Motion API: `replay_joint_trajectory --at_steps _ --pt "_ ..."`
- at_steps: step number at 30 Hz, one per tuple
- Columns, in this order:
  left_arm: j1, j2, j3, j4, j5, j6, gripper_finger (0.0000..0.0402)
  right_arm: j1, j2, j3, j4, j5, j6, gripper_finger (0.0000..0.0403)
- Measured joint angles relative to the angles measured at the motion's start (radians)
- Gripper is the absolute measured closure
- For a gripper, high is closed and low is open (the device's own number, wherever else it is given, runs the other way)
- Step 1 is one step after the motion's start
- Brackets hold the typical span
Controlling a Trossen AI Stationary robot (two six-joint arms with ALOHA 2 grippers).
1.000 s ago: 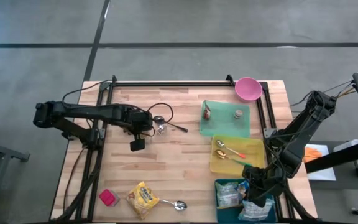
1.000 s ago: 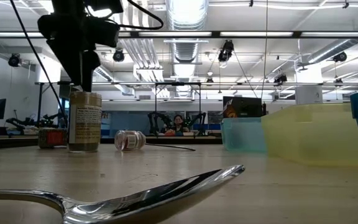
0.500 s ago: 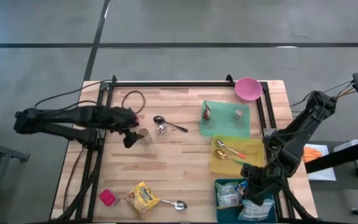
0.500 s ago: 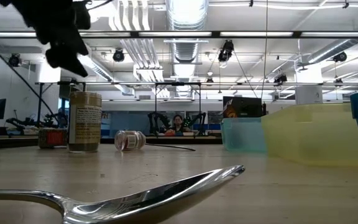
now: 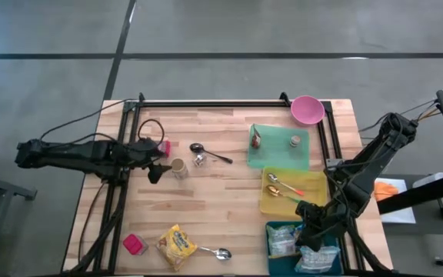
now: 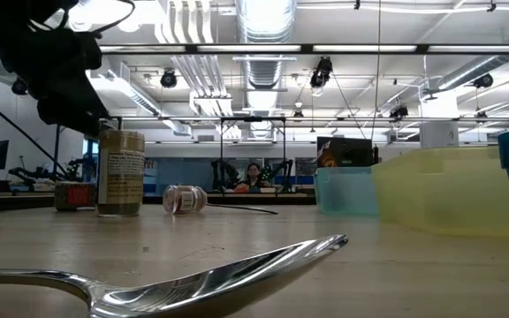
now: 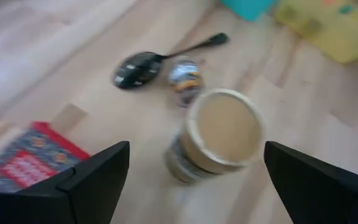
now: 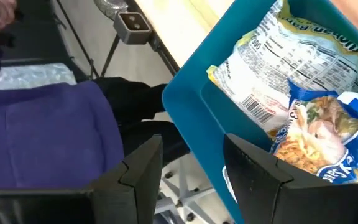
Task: Pick & Place Food Item
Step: Put the golden seasoning bottle into the green bin
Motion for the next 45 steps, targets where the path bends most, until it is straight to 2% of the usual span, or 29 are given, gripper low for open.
replay_joint_trajectory --at_steps 4,8,12,24,27,32,39,45 --pt "-0.001 0.0 -0.025 0.018 -0.045 -0.008 0.0026 -0.005 0.0 0.0 0.0 0.003 0.026 0.0237" --pt "-0.008 -0.003 -0.055 0.081 0.014 0.026 0.0026 -0.005 0.002 0.0 -0.018 0.01 -0.041 0.0237" --pt "-0.01 -0.008 -0.065 0.11 0.023 0.041 0.0026 -0.005 0.002 0.0 -0.015 0.044 -0.1 0.0237" --pt "-0.037 -0.073 -0.068 0.126 0.049 0.06 0.0026 -0.005 0.002 0.0 -0.007 0.059 -0.103 0.0238" --pt "-0.06 -0.104 -0.097 0.175 0.029 0.063 0.0026 -0.005 0.002 0.0 -0.006 0.058 -0.103 0.0238" --pt "-0.104 -0.174 -0.214 0.327 0.018 0.025 0.0026 -0.005 0.002 0.0 -0.006 0.058 -0.103 0.0238" --pt "-0.149 -0.2 -0.241 0.271 -0.015 0.051 0.0026 -0.005 0.002 0.0 -0.006 0.057 -0.103 0.0238" --pt "-0.167 -0.2 -0.267 0.305 -0.079 0.104 0.0026 -0.005 0.002 0.0 -0.006 0.056 -0.103 0.0238"
